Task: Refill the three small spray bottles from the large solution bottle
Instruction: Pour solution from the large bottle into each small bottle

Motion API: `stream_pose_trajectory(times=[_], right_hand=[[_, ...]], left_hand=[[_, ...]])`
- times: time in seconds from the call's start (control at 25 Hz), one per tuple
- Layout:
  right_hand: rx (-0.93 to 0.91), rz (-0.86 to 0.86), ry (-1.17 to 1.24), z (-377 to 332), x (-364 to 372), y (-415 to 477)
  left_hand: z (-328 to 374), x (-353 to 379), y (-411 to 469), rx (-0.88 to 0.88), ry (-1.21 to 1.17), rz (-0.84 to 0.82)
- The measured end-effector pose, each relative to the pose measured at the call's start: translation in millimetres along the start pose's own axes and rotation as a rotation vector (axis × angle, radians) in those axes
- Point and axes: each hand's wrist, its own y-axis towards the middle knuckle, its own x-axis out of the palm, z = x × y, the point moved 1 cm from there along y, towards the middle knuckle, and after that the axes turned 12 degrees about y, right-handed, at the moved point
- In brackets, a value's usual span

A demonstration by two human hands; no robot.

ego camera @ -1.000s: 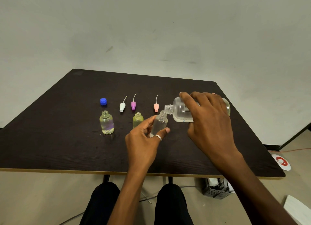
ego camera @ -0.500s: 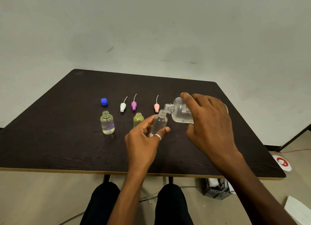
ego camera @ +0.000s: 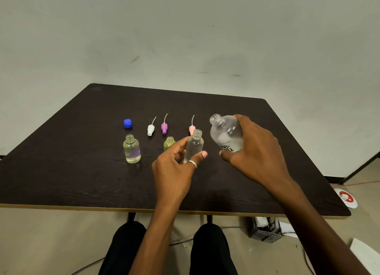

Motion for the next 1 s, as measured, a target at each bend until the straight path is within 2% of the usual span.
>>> stream_pose_trajectory(times=[0.28, 1.0], right_hand=[[0.183, -0.035, 0.329, 14, 2, 4], [0.258, 0.017, 0.438, 32, 9, 9]], left_hand=[[-15, 12, 6, -0.029, 0.015, 0.008], [-52, 48, 34, -0.093, 0.095, -0.061]])
